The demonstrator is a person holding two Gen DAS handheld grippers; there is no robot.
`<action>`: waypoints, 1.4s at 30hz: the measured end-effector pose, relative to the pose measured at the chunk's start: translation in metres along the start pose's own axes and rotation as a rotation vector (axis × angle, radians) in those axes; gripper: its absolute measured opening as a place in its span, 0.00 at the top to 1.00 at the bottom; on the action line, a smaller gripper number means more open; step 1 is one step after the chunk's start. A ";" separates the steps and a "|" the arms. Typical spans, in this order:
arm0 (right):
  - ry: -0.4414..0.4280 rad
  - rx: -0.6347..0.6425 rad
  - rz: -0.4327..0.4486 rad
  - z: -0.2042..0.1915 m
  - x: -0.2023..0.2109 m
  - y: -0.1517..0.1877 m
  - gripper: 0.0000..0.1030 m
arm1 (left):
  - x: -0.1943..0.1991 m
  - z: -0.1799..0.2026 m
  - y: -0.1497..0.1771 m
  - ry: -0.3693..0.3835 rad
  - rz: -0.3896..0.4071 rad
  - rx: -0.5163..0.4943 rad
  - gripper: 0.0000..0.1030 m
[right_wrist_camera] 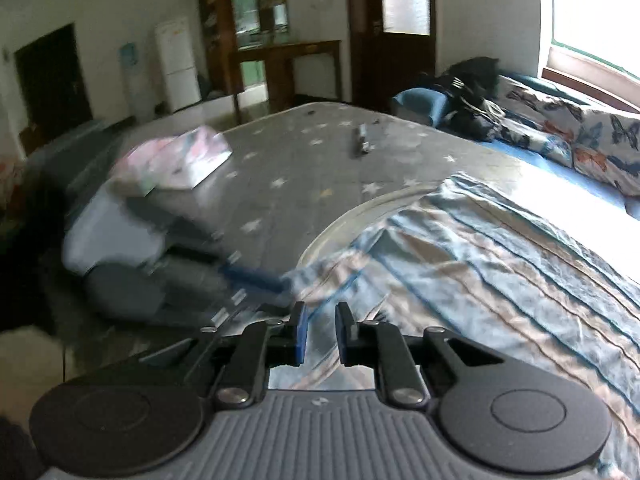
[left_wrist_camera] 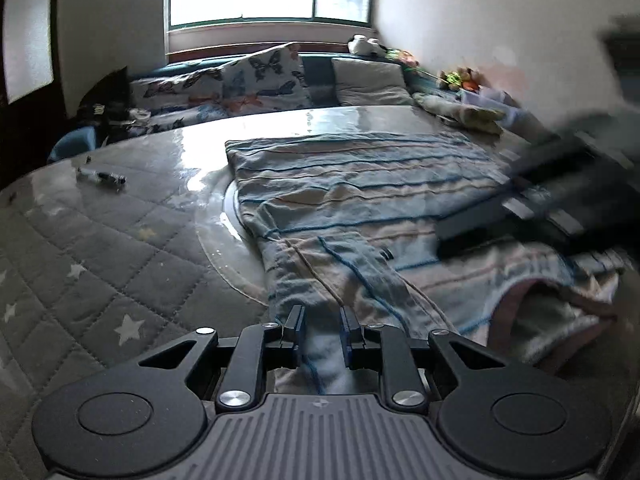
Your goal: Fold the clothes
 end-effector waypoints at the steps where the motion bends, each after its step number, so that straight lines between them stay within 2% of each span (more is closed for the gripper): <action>1: -0.003 -0.008 -0.004 0.003 -0.007 -0.004 0.85 | 0.003 0.001 0.002 0.003 -0.002 -0.006 0.80; 6: 0.007 -0.007 -0.037 0.010 -0.049 -0.016 0.83 | 0.010 0.000 0.008 -0.001 -0.010 -0.017 0.80; 11: -0.001 0.019 -0.090 0.004 -0.071 -0.004 0.83 | 0.017 -0.005 0.009 -0.013 -0.012 -0.009 0.80; 19: -0.054 0.153 -0.119 -0.032 -0.042 0.023 0.81 | 0.022 -0.007 -0.001 -0.035 0.007 -0.024 0.80; 26: -0.092 0.285 -0.131 -0.066 -0.021 0.047 0.81 | 0.015 0.011 0.003 0.001 -0.013 -0.079 0.80; 33: -0.090 0.188 -0.090 -0.057 0.002 0.046 0.81 | 0.021 0.020 0.015 0.003 -0.049 -0.119 0.80; 35: -0.082 0.179 -0.090 -0.053 0.011 0.049 0.77 | 0.030 0.024 0.016 0.005 -0.048 -0.149 0.80; 36: -0.072 0.176 -0.087 -0.049 0.018 0.052 0.70 | 0.036 0.028 0.017 0.016 -0.043 -0.169 0.80; 38: -0.048 0.161 -0.082 -0.042 0.030 0.055 0.68 | 0.045 0.035 0.019 0.037 -0.037 -0.209 0.76; 42: 0.025 0.106 -0.085 -0.025 0.056 0.069 0.64 | 0.050 0.054 0.027 0.072 -0.033 -0.300 0.58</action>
Point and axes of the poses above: each gripper's, at about its wrist camera, not at the fingertips, and x roughly against the way its jaws point, z to its right, y to its underside, the point moved 7 cm from there along -x, roughly the way its jaws point, and after that the axes turned 3 degrees about y, right-handed, at the moved point
